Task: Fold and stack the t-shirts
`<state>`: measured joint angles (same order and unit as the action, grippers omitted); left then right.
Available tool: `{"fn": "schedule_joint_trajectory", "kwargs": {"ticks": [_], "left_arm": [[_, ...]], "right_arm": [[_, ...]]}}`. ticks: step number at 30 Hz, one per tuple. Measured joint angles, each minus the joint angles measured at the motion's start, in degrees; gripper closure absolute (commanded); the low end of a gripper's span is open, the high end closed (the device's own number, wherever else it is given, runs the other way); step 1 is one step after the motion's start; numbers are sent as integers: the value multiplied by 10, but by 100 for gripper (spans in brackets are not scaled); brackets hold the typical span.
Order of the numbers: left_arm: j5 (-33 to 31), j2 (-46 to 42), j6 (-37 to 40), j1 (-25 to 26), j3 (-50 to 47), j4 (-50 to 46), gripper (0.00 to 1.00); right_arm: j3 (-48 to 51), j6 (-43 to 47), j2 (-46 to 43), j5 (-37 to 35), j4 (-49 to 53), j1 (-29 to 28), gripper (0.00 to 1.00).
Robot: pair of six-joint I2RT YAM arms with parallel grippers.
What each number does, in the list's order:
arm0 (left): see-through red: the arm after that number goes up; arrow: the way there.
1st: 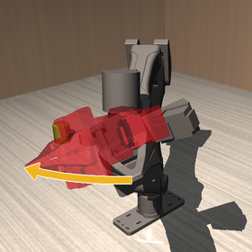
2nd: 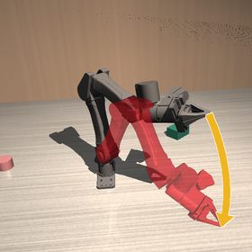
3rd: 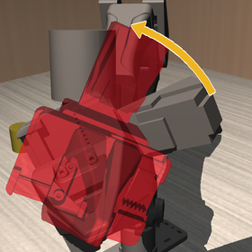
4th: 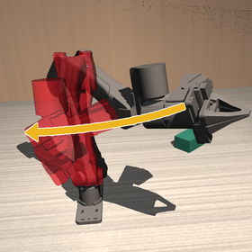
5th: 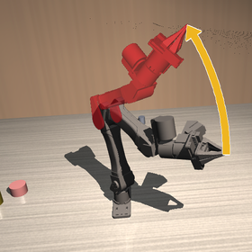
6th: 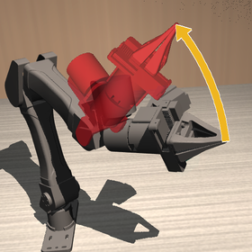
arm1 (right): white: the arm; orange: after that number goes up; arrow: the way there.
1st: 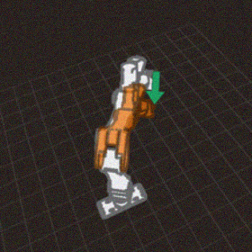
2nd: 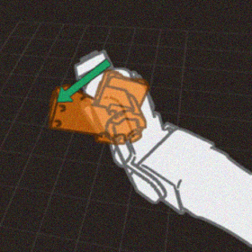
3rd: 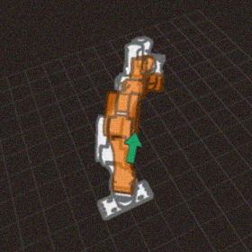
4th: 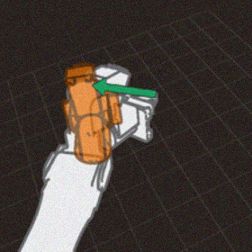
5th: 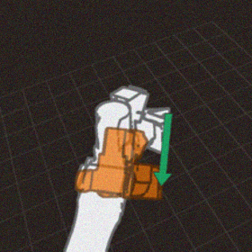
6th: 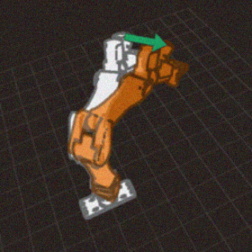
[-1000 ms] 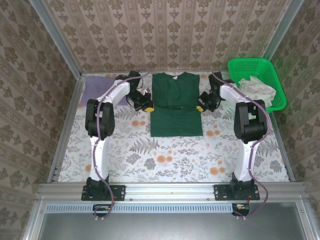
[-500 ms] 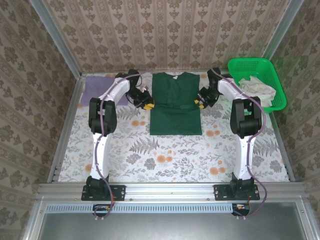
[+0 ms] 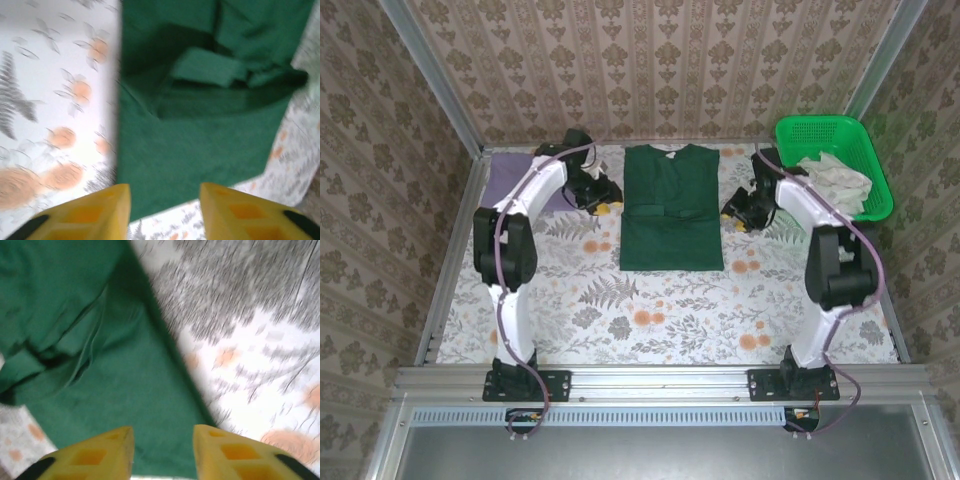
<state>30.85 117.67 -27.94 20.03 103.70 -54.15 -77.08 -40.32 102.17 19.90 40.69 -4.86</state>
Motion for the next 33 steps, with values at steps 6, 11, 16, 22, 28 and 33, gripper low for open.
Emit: {"fn": "schedule_joint_trajectory", "kwargs": {"ticks": [6, 11, 16, 22, 28, 33], "left_arm": [[36, -9, 30, 103, -62, 35, 72], [33, 19, 34, 134, -120, 61, 73], [2, 29, 49, 119, -175, 82, 73], [9, -4, 77, 115, -250, 126, 74], [20, -71, 92, 122, -354, 137, 74], [23, -121, 94, 126, -417, 120, 69]], "right_arm": [[124, -9, -56, 51, -108, -57, 86], [155, -21, -7, 62, -158, -79, 90], [205, -21, 14, 71, -203, -85, 90], [260, -13, -14, 82, -254, -86, 90], [342, -4, -78, 100, -268, -111, 90], [370, -4, -118, 104, -235, -136, 82]]}}
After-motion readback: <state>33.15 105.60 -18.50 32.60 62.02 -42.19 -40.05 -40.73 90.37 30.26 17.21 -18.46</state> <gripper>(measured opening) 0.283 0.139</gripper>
